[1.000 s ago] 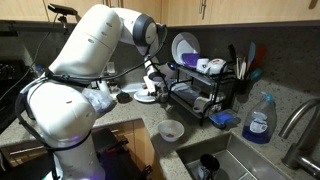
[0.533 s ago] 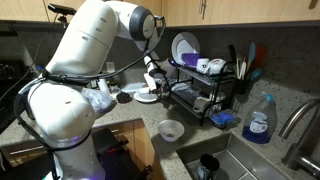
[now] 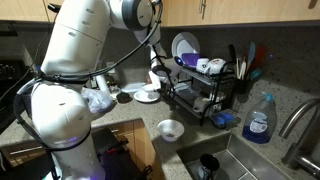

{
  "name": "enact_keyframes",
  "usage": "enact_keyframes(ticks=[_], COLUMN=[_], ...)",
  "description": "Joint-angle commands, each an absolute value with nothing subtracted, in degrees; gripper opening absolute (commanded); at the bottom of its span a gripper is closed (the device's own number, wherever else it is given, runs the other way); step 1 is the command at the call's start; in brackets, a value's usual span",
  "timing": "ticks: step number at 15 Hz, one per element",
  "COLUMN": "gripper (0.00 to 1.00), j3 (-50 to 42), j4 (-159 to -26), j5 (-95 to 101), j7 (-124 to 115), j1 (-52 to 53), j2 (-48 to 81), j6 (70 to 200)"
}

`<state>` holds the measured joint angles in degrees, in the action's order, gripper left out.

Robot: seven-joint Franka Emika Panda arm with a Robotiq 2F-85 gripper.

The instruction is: Move the bowl from the plate to the counter

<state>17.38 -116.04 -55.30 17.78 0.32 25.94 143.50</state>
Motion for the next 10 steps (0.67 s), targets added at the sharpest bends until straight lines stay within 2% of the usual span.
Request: enact_keyframes(ticks=[1, 10], gripper=[0.02, 0.02], j3=[16.23, 6.55], j4=[-122.23, -130.94], j5=[-63.83, -69.30], j7=[25.56, 32.29], j1=[-3.11, -3.00], j2=[19.59, 13.96], j6=[138.70, 129.88])
